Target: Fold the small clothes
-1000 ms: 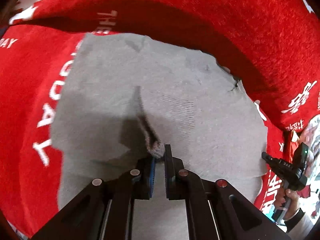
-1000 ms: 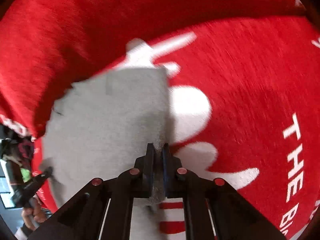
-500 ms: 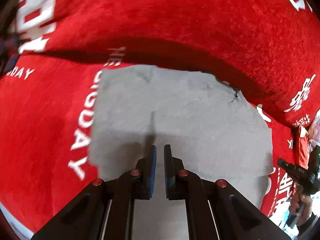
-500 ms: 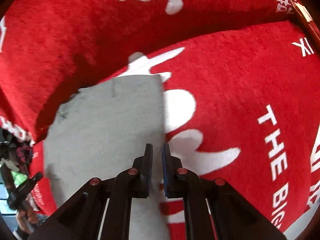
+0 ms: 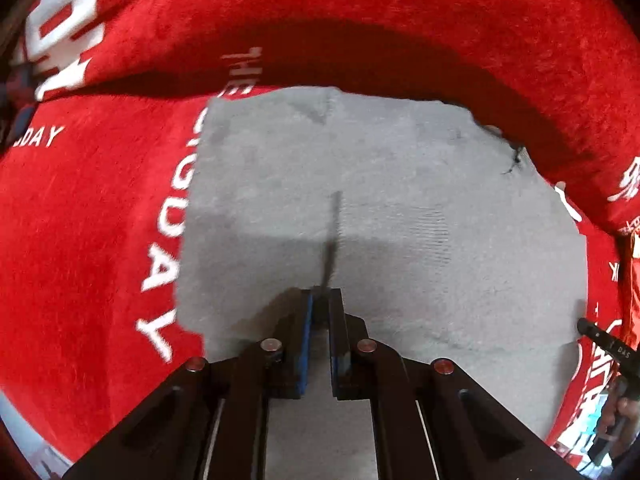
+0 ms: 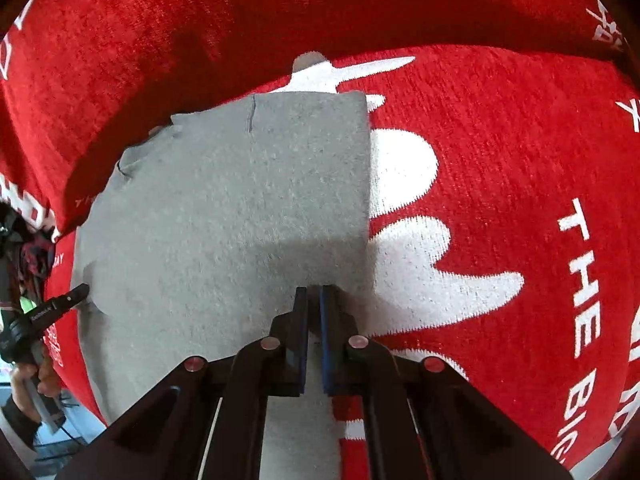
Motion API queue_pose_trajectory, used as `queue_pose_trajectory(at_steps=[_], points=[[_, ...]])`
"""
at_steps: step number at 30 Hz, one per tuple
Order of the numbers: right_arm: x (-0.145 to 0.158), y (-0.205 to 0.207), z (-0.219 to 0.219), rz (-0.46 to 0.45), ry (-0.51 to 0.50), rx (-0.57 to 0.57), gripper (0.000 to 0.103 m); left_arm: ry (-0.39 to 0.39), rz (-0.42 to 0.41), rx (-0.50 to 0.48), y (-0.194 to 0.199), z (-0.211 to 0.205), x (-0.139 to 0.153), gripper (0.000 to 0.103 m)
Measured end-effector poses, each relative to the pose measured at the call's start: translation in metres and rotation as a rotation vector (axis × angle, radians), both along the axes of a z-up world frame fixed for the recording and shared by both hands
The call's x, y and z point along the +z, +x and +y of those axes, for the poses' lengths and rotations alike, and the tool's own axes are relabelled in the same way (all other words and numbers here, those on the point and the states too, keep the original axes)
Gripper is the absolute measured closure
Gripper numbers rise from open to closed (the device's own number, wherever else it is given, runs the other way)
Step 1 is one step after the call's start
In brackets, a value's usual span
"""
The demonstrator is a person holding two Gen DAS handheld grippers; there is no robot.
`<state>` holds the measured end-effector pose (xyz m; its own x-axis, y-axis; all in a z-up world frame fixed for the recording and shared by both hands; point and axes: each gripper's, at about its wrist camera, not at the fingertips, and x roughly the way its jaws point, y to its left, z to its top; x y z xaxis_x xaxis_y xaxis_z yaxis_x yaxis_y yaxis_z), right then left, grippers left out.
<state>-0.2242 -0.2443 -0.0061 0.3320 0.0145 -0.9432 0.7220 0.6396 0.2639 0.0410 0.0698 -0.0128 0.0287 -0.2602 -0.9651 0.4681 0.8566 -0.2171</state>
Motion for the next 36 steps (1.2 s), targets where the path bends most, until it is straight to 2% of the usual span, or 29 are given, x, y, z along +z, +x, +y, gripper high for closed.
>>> queue_pose_trajectory(at_steps=[4,10,15,16,17,18,19,21,29,31,32,33,36], points=[[0.004,0.0,0.004,0.02,0.005,-0.002,0.1,0.007,0.002,0.016,-0.003,0.01,0.009,0.095],[0.012,-0.015,0.01,0.053,0.04,-0.024,0.097,0.035,0.003,-0.026,-0.027,0.016,0.018,0.095],[0.019,-0.031,0.017,0.042,0.088,-0.067,0.095,0.051,0.007,-0.056,-0.044,0.01,0.027,0.095],[0.021,-0.034,0.021,0.039,0.096,-0.072,0.095,0.061,0.007,-0.063,-0.048,0.008,0.028,0.091],[0.023,-0.035,0.023,0.036,0.1,-0.073,0.095,0.077,0.003,-0.073,-0.052,0.005,0.029,0.061],[0.025,-0.037,0.027,0.033,0.103,-0.072,0.095,0.084,-0.003,-0.077,-0.054,0.004,0.031,0.036],[0.027,-0.037,0.03,0.029,0.106,-0.07,0.095,0.096,-0.031,-0.069,-0.058,0.004,0.036,0.0],[0.029,-0.038,0.036,0.021,0.114,-0.066,0.095,0.102,-0.085,-0.068,-0.064,0.002,0.043,0.0],[0.029,-0.036,0.058,-0.003,0.171,-0.041,0.095,0.127,-0.057,-0.102,-0.076,-0.009,0.045,0.0],[0.029,-0.037,0.063,-0.008,0.19,-0.03,0.082,0.135,-0.055,-0.103,-0.08,-0.012,0.047,0.0],[0.029,-0.037,0.065,-0.012,0.199,-0.024,0.062,0.139,-0.056,-0.103,-0.083,-0.013,0.048,0.0],[0.029,-0.037,0.066,-0.02,0.211,-0.016,0.049,0.143,-0.057,-0.103,-0.085,-0.014,0.049,0.0],[0.03,-0.039,0.071,-0.02,0.233,0.023,0.049,0.159,-0.056,-0.097,-0.095,-0.017,0.05,0.0]])
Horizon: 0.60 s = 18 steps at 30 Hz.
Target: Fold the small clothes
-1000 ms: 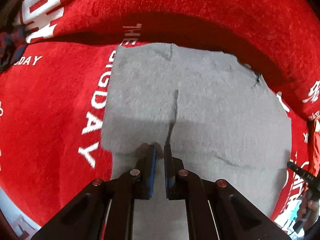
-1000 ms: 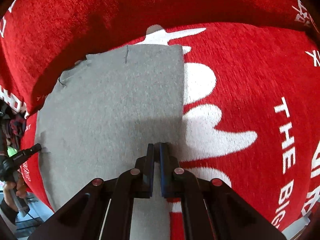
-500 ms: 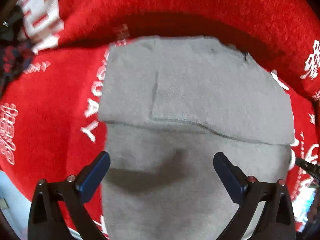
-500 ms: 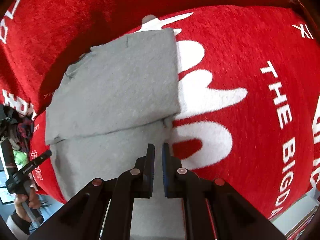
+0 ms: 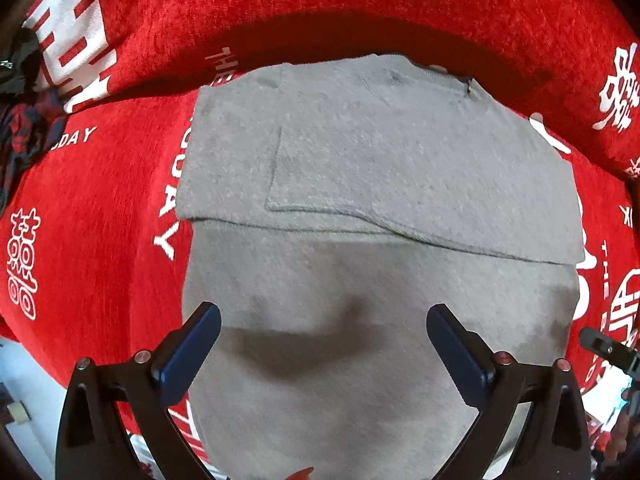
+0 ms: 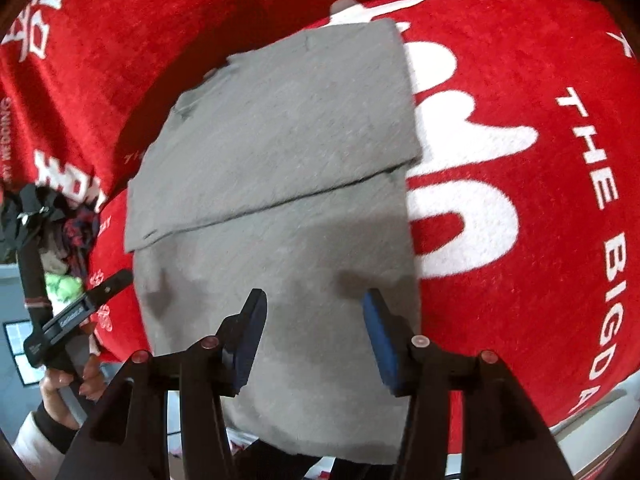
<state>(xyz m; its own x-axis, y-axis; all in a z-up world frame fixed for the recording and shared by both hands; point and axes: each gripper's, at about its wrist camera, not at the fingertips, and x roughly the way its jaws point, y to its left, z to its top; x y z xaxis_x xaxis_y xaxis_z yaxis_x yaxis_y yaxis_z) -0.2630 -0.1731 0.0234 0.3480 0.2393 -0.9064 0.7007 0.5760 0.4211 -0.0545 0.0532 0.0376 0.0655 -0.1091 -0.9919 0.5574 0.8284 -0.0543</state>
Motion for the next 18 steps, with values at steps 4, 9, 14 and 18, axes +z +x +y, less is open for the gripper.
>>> queue_pose_trajectory(at_steps=[4,9,14,18], points=[[-0.002,-0.004,-0.001,-0.003,0.029,0.028,0.049,0.001,0.016,0.002,-0.014,-0.003,0.0,0.0],[-0.009,-0.01,-0.004,-0.004,0.066,0.035,0.049,0.023,0.022,0.015,-0.032,-0.004,-0.003,0.0],[-0.015,-0.014,0.002,0.003,0.085,0.052,0.049,0.042,0.04,0.02,-0.046,0.001,-0.007,0.0],[-0.017,-0.019,0.01,-0.007,0.094,0.034,0.049,0.048,0.051,0.007,-0.054,0.01,-0.011,0.0]])
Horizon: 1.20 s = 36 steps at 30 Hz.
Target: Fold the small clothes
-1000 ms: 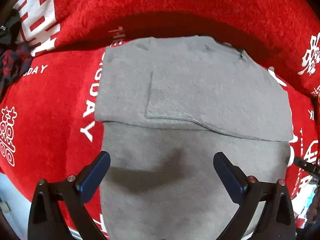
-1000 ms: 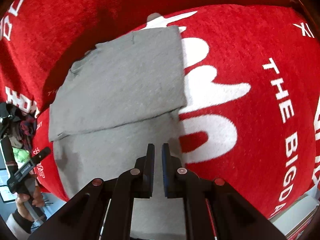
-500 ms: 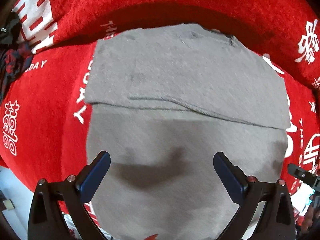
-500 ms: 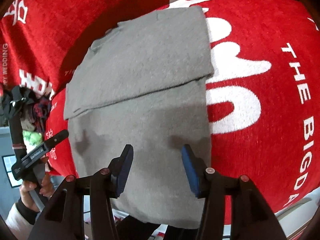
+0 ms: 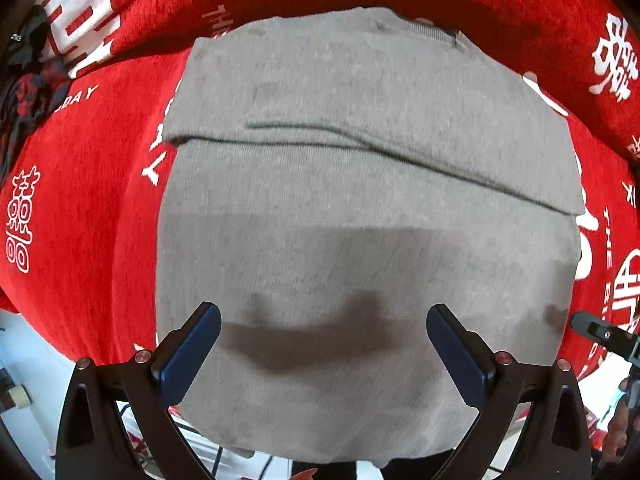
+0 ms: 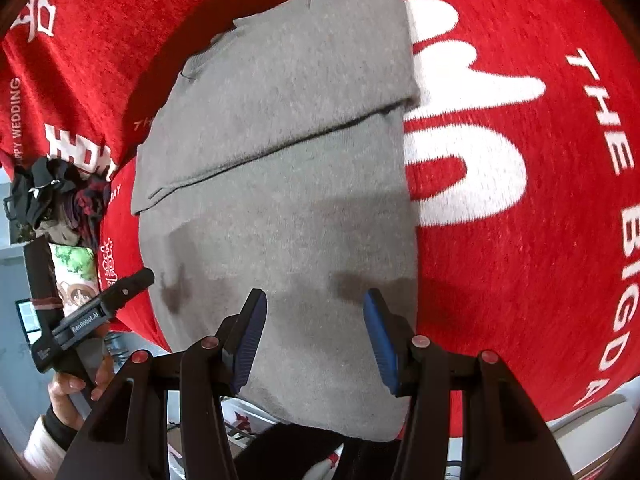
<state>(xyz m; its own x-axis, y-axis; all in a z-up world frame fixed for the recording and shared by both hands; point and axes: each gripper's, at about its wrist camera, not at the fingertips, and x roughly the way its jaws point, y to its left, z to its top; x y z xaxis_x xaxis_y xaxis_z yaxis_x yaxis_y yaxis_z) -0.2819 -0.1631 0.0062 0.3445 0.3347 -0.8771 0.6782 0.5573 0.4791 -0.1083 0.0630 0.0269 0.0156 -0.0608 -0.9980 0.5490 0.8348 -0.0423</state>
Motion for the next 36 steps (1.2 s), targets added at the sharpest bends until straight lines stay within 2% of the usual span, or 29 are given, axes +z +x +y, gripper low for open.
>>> queue_pose_trajectory(at_steps=[11,21,27,36], points=[[-0.001,-0.019,0.046,0.001,-0.031,-0.03,0.049,-0.006,-0.013,-0.031,-0.017,0.054,-0.006,0.0],[-0.011,-0.048,0.089,0.004,-0.027,-0.061,0.049,-0.01,0.036,-0.088,-0.036,0.101,-0.023,0.0],[-0.021,-0.073,0.1,0.015,-0.022,-0.041,0.049,-0.065,0.106,-0.086,-0.055,0.133,-0.035,0.0],[-0.058,-0.124,0.112,0.093,0.043,-0.016,0.049,-0.1,0.252,0.006,-0.07,0.175,-0.077,0.0]])
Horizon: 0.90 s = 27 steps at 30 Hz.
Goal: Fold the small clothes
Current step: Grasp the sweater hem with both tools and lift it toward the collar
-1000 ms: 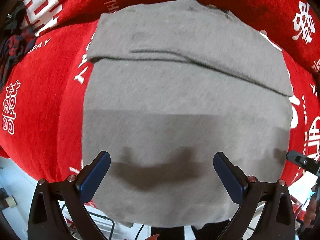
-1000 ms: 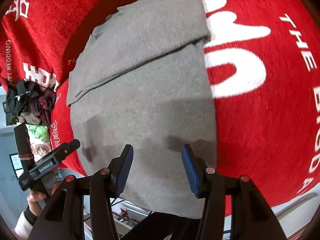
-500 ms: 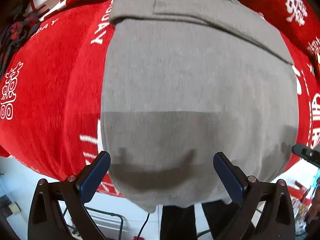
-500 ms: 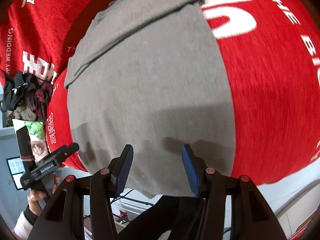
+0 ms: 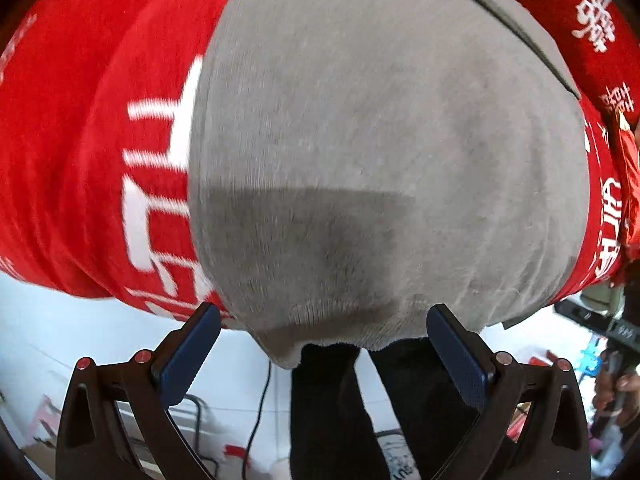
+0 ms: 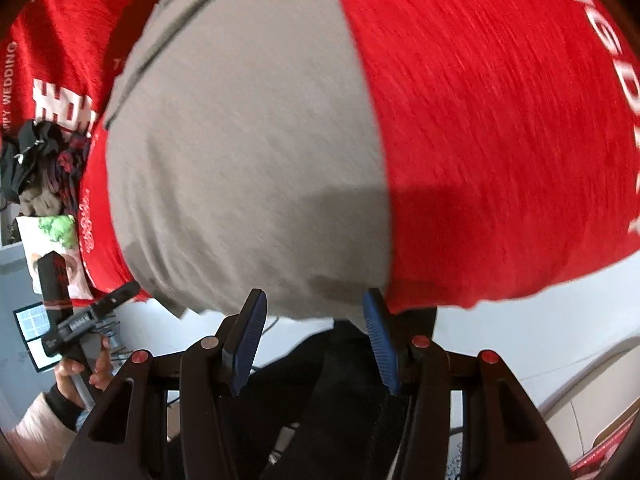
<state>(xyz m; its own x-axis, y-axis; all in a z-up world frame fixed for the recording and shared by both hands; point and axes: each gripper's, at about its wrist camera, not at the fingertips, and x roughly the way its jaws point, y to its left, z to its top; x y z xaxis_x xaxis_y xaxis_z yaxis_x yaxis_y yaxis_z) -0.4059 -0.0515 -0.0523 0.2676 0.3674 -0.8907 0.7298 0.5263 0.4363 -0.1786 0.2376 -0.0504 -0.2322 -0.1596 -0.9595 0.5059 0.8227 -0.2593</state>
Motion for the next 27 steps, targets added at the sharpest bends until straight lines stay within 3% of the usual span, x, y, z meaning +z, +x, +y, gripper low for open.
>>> queue_pose_trajectory(at_steps=[4,12,15,16,18,20,22,27], points=[[-0.027,-0.008,0.007,0.034,0.012,0.02,0.049,-0.017,0.041,0.026,-0.003,0.002,-0.014,0.0],[-0.057,-0.001,0.021,-0.019,0.059,0.043,0.047,-0.011,0.04,0.028,-0.021,-0.007,-0.034,0.0],[-0.057,-0.001,0.025,-0.04,0.08,0.008,0.049,0.002,0.023,0.021,-0.023,-0.01,-0.034,0.016],[-0.056,-0.001,0.024,-0.051,0.093,-0.01,0.053,0.0,0.026,0.026,-0.023,-0.009,-0.032,0.027],[-0.052,-0.003,0.021,-0.056,0.122,-0.047,0.094,-0.018,0.053,0.056,-0.022,-0.002,-0.031,0.046],[-0.044,-0.005,0.017,-0.097,0.163,-0.083,0.096,-0.069,0.098,0.071,-0.021,0.003,-0.027,0.09],[-0.031,-0.003,0.015,-0.157,0.198,-0.103,0.096,-0.118,0.127,0.069,-0.02,0.004,-0.019,0.09],[0.009,0.015,-0.002,-0.305,0.238,-0.131,0.096,-0.25,0.108,0.039,-0.01,-0.01,0.022,0.09]])
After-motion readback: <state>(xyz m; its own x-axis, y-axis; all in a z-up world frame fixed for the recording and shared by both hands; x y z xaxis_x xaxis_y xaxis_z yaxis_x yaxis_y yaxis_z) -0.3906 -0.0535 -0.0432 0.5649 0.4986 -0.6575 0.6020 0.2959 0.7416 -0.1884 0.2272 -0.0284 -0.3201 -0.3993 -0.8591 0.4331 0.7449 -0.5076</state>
